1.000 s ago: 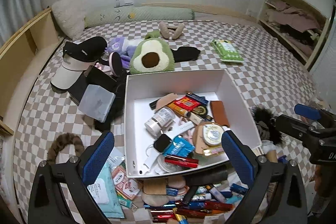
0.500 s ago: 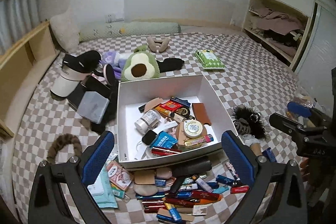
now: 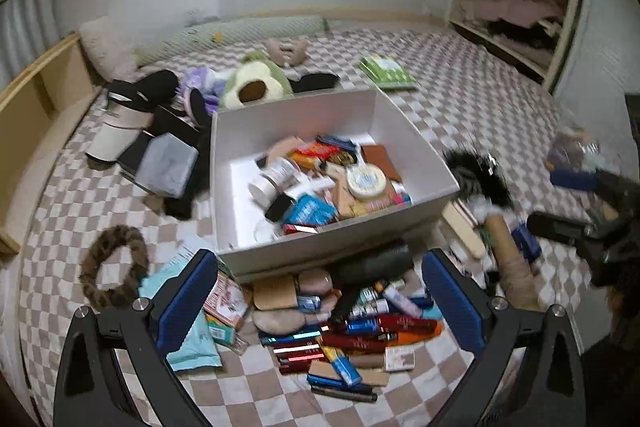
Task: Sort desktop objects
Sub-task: 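Move both open tools from the white box over the heap of items, then lower the left tool onto the black marker pen and close it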
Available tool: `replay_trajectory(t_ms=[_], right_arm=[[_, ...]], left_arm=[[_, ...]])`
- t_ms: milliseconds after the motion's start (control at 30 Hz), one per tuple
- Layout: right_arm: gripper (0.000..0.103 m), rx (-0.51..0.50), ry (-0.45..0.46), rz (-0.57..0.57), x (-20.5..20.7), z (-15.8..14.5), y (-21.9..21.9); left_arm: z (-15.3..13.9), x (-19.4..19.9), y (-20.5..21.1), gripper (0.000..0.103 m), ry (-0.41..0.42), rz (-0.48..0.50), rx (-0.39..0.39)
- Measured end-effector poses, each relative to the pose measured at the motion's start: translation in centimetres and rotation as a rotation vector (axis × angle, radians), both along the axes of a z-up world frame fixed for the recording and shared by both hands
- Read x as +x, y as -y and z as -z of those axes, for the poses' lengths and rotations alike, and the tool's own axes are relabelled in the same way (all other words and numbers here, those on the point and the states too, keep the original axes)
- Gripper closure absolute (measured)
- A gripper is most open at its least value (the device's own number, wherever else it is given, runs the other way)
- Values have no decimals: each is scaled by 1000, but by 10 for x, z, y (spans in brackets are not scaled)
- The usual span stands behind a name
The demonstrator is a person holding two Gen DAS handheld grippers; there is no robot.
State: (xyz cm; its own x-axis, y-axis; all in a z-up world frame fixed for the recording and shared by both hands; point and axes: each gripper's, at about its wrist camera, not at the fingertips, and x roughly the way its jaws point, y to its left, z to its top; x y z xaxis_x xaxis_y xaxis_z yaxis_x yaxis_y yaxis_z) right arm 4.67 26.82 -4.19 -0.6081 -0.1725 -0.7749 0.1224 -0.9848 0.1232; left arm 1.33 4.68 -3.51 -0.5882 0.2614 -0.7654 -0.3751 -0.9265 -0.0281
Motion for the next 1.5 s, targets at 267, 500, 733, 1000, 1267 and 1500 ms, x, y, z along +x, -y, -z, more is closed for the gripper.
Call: replay_trajectory(t_ms=[267,500,733,1000,1267,1500], right_arm=[[0,-44,79,-15,4,25,-11],[0,-78,189,-44,7,54,-8],[0,-73,245,-60,17,72,-5],[0,-142,405,-30,19,112,-14],[0,-265,546,19,20,144,-24],[0,-354,634,89,23,160,-35]], left_arm=[[37,9,1,0,80,43,-45],[72,20,-3,0,169,91,-100],[111,32,-7,0,261,147,-128],[149,43,-12,0,309,194,-228],[172,48,-17,1,344,243,-256],[184,51,-15,1,365,284,-258]])
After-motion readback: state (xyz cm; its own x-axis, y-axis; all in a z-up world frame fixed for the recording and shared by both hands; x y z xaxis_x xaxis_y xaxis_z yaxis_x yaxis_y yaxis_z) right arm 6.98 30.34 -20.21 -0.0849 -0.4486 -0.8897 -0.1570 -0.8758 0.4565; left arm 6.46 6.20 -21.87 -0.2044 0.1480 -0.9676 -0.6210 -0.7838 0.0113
